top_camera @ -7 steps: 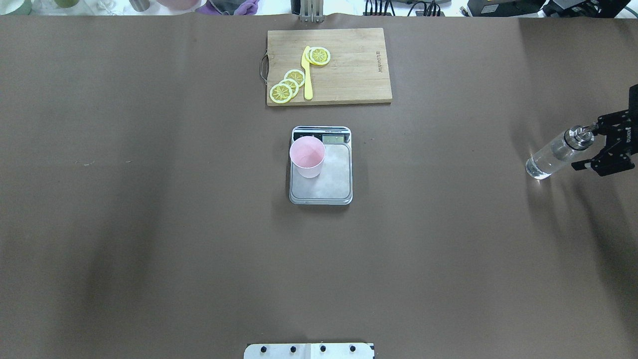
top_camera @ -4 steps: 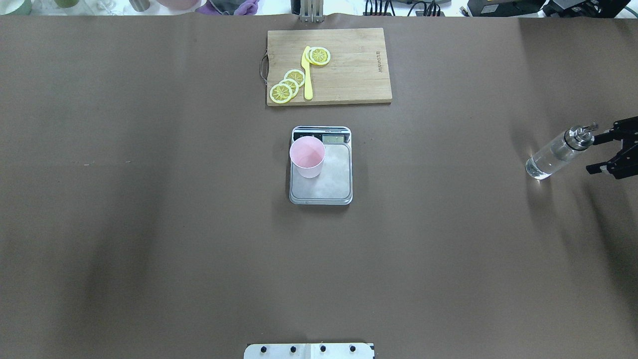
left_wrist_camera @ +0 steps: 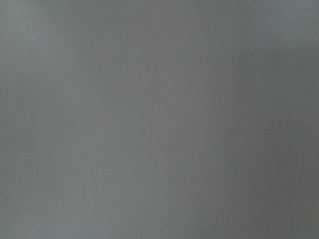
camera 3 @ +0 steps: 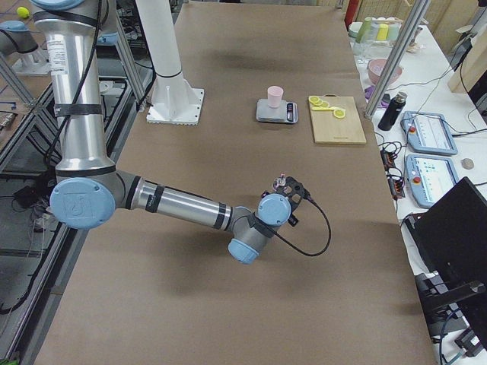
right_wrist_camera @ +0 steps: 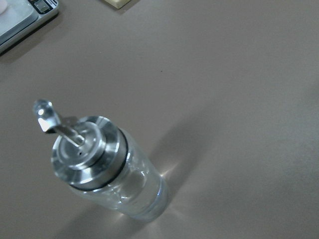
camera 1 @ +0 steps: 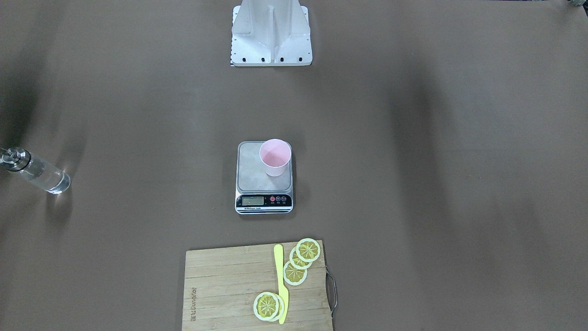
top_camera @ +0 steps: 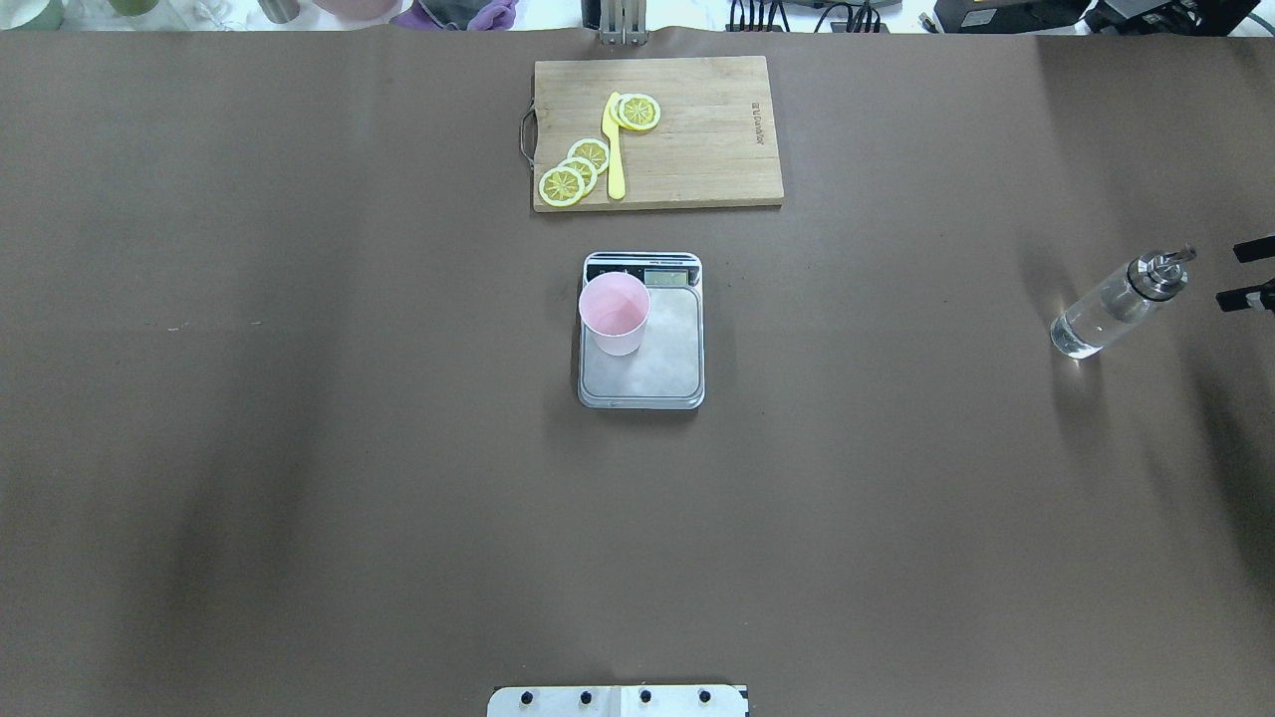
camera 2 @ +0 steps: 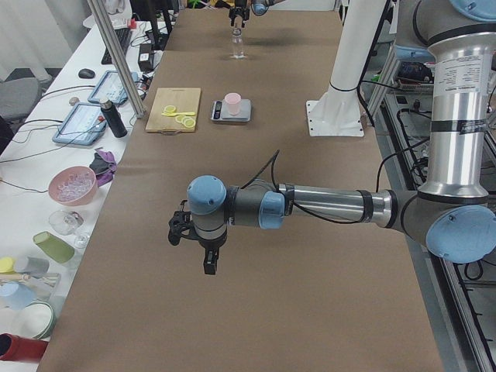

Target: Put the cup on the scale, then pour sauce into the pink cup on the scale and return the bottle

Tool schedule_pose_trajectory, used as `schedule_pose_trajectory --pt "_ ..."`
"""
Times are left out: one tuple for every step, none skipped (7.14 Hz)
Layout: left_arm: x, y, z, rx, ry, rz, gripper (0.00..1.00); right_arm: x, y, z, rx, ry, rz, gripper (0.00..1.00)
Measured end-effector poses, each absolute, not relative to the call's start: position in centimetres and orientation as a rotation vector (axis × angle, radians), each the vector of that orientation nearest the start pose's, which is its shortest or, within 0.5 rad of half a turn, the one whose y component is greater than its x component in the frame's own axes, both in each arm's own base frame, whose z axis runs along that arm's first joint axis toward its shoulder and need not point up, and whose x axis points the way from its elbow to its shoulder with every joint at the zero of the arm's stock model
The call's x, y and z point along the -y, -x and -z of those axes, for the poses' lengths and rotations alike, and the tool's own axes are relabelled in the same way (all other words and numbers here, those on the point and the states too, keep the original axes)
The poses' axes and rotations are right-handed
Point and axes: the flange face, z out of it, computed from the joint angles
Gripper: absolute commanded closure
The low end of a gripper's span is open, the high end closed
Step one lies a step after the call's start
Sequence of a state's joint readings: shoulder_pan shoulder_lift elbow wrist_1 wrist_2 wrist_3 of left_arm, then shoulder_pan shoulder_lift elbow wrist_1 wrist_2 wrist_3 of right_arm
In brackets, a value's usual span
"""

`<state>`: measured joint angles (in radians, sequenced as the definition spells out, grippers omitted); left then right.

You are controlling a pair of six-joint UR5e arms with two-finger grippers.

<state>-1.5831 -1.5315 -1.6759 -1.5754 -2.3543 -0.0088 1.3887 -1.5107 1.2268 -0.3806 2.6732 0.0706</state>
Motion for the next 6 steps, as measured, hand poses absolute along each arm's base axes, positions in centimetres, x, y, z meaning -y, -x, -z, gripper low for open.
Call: schedule_pose_trajectory --pt "47.8 6.9 -62.5 -0.783 -0.068 -0.008 0.02 51.0 3.4 -64.5 1.102 -0.655 0.540 0.00" --pt "47.7 6.9 -62.5 -0.784 -0.067 -0.008 0.02 52.6 2.1 -64.2 1.076 -0.623 0.478 0.00" --pt "47.7 6.9 -62.6 -0.784 -0.066 -0.008 0.02 54.5 0.3 -63.8 1.052 -0.574 0.401 0.00" --pt "47.7 6.9 -62.7 -0.785 -0.065 -0.008 0.02 56.3 -1.6 -63.6 1.038 -0.500 0.312 0.00" --pt "47.6 6.9 -62.8 -0.785 -0.066 -0.009 0.02 58.0 -3.3 -63.3 1.024 -0.417 0.225 0.00" --pt "47.5 6.9 -62.7 -0.785 -0.067 -0.009 0.02 59.5 -4.4 -63.1 0.998 -0.341 0.151 0.00"
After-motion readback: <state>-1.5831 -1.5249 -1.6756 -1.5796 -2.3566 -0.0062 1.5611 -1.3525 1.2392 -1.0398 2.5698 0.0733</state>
